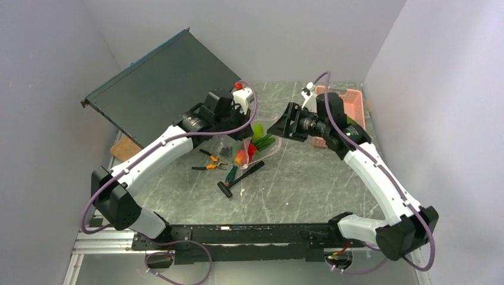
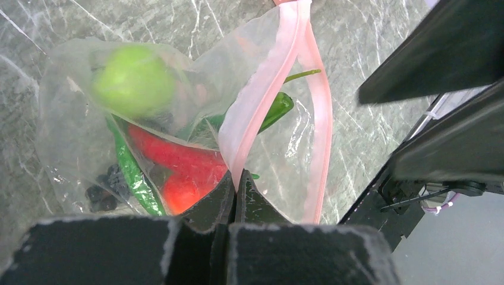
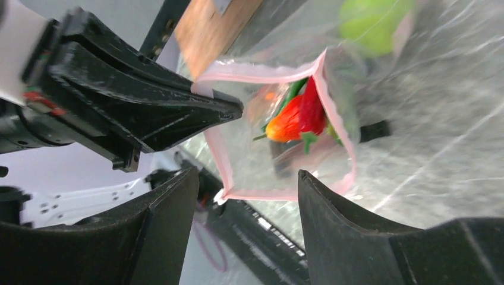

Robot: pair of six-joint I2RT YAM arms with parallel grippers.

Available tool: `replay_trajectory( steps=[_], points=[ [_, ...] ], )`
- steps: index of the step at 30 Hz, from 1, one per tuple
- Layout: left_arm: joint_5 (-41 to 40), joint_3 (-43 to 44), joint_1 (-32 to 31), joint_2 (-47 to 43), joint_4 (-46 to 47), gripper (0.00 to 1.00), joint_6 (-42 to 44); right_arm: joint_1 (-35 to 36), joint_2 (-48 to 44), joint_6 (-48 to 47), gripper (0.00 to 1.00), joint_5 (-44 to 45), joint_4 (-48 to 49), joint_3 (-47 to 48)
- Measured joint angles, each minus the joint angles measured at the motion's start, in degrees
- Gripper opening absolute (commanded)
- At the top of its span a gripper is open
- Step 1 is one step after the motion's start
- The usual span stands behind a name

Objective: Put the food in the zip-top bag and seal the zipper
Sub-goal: Place the fake vegetable in the zipper food storage bag, then adjust the zipper food storage bag at the center of the board.

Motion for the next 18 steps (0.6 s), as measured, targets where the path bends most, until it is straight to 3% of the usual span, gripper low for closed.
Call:
replay_trajectory(
  steps=[6, 18],
  points=[
    [-0.37, 0.0, 0.0, 0.0, -0.02, 0.0, 0.04, 0.0, -3.43, -8.83, 0.62, 10.34, -4.66, 5.2],
    [-0.87, 0.0, 0.0, -0.17, -0.26, 0.0, 0.09, 3.87, 0.07, -15.34, 0.51, 18.58, -0.61, 0.5]
  ],
)
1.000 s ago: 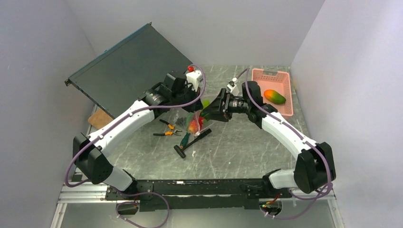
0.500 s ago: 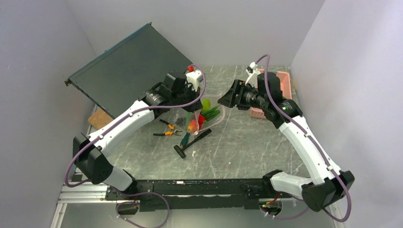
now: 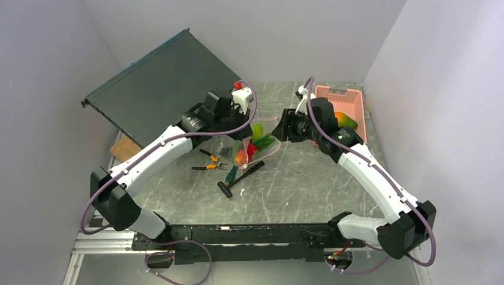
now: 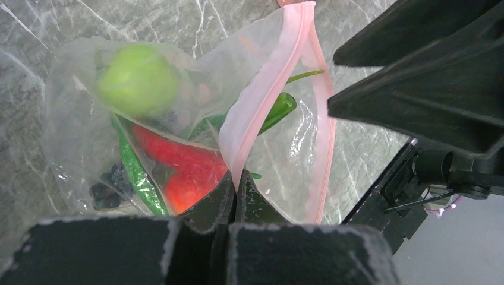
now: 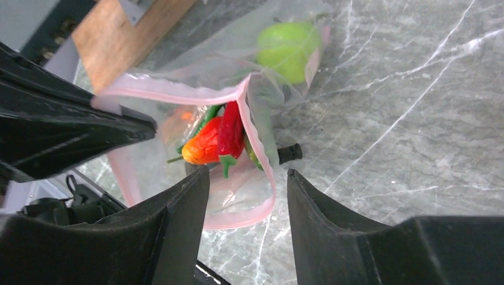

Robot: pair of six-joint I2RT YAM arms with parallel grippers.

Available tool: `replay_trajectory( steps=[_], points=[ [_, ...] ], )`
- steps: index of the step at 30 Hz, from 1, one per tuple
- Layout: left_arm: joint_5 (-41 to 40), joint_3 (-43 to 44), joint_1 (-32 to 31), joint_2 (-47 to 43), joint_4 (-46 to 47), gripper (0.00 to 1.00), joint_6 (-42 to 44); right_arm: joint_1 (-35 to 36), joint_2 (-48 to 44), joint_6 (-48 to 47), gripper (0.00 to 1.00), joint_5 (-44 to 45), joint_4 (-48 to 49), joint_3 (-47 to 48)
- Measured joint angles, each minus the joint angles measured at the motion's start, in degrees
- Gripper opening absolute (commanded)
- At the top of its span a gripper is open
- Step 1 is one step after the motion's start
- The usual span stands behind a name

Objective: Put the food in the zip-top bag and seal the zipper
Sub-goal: Adjust the zipper food storage bag at the center of the board.

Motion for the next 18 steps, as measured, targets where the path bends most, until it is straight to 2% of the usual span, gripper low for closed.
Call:
replay_trajectory(
  steps=[5, 10, 18],
  points=[
    [0.02, 0.0, 0.0, -0.61, -0.09, 0.0, -0.02, 3.96, -1.7, -0.17, 0.47, 2.08, 1.44, -5.31],
    [0.02, 0.0, 0.0, -0.98, -0.11, 0.0, -0.02, 8.11, -4.74, -0.44, 0.37, 5.92, 1.55, -8.98],
    [0.02, 0.0, 0.0, -1.01, -0.11, 0.0, -0.02, 8.44, -7.58, 1.01, 0.24, 13.0, 4.72, -12.33]
  ],
)
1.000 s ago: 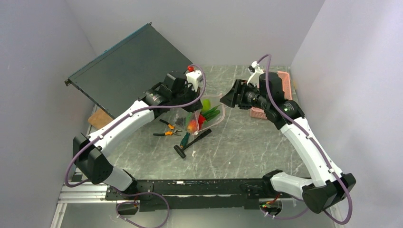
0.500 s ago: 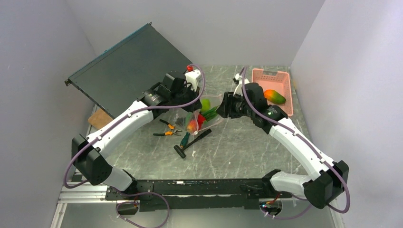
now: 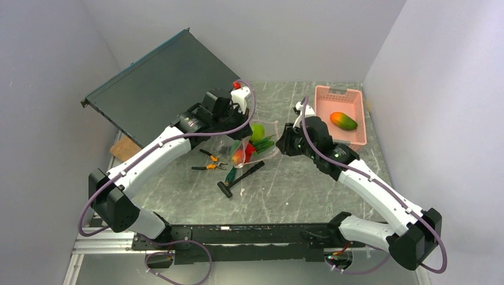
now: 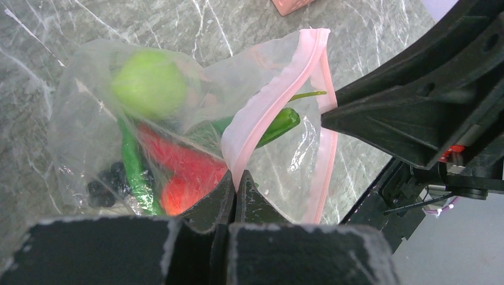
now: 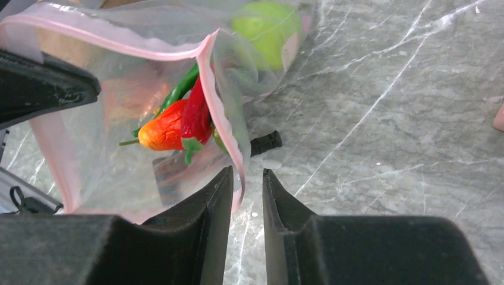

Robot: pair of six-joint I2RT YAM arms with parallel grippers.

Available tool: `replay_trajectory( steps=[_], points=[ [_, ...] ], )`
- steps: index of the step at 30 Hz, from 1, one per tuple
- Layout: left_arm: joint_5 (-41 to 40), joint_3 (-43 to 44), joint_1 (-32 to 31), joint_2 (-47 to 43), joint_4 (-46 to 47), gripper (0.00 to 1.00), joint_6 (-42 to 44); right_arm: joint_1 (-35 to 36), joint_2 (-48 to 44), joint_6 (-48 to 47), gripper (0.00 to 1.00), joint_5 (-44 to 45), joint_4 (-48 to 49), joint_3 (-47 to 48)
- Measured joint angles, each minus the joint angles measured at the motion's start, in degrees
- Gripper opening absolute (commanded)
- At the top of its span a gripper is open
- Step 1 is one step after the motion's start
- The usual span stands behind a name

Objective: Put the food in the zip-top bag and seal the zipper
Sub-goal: Adjust the zipper food storage bag at the center of the board.

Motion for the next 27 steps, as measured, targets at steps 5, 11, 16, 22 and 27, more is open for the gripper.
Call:
replay_trajectory(
  steps=[5, 11, 16, 22, 27],
  points=[
    [0.02, 0.0, 0.0, 0.0, 0.0, 0.0, 0.0, 0.0, 2.73, 0.79, 0.0, 1.62, 3.1, -0.28],
    [2.8, 0.76, 0.02, 0.0, -0.83, 0.0, -1.44, 0.13, 3.74, 1.03, 0.0, 4.02, 3.76, 1.14],
    [8.44, 7.23, -0.11, 0.7, -2.12, 0.0, -8.85, 0.17, 3.67, 0.31, 0.0, 5.29, -0.59, 12.24],
    [8.59, 9.38, -5.46, -0.44, 3.15, 0.0, -22.01, 0.17, 2.12, 0.13, 0.0, 2.73, -4.96, 23.98],
    [5.33, -3.82, -10.6, -4.9, 12.92, 0.0, -36.89, 0.17, 0.33, -0.48, 0.0, -1.16, -9.14, 23.67]
  ],
)
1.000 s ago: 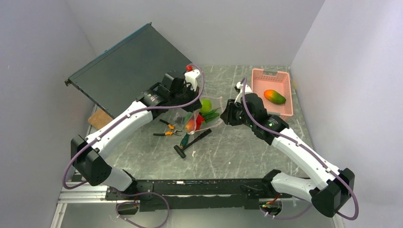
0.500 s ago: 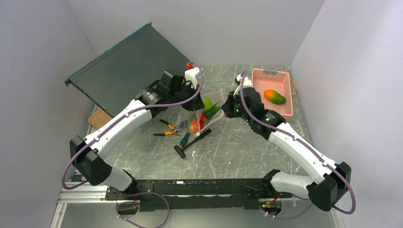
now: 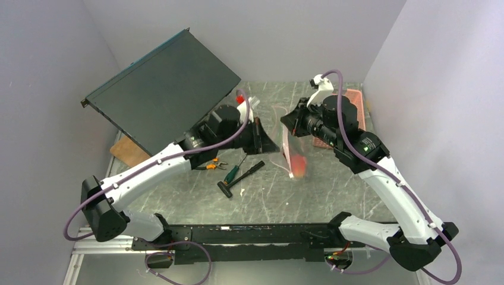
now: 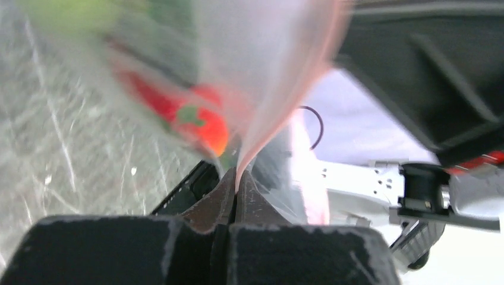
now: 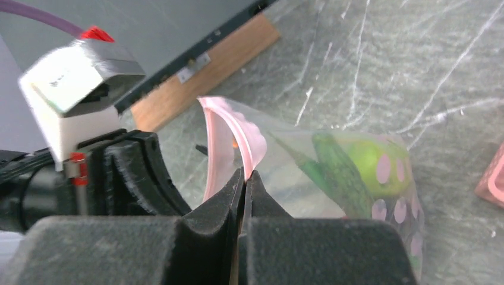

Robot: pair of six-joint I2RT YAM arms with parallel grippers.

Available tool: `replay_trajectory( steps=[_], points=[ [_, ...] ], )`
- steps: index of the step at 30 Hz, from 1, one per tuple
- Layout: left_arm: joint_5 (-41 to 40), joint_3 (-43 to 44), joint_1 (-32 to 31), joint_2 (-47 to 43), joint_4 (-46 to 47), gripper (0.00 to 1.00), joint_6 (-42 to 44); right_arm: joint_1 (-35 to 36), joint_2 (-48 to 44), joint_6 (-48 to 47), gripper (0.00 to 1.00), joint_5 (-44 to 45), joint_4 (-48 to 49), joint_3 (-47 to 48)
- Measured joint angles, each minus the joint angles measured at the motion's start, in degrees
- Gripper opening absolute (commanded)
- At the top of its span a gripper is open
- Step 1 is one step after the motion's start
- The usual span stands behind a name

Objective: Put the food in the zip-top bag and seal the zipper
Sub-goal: Adjust the zipper food storage bag at the center of the board.

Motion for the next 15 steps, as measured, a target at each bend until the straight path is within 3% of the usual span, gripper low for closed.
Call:
replay_trajectory(
  steps=[6, 7, 12, 15],
  points=[
    [-6.84, -11.72, -0.48, -1.57, 1.51, 0.0, -10.95, -0.04, -0.2, -0.68, 0.0, -4.96, -2.47, -6.32],
    [-7.54, -12.52, -0.48, -1.57, 1.31, 0.0, -12.22, -0.02, 0.26, -0.66, 0.05, -6.64, -2.64, -7.43],
    [-10.27, -13.25, -1.14, -2.6, 1.31, 0.0, -16.17, 0.79, 0.46, -0.42, 0.49, -12.44, -2.91, -9.14],
    [-11.67, -13.25, -1.29, -4.31, 1.31, 0.0, -17.38, 1.64, -1.75, -1.11, 0.59, -13.38, -3.45, -9.14]
  ],
)
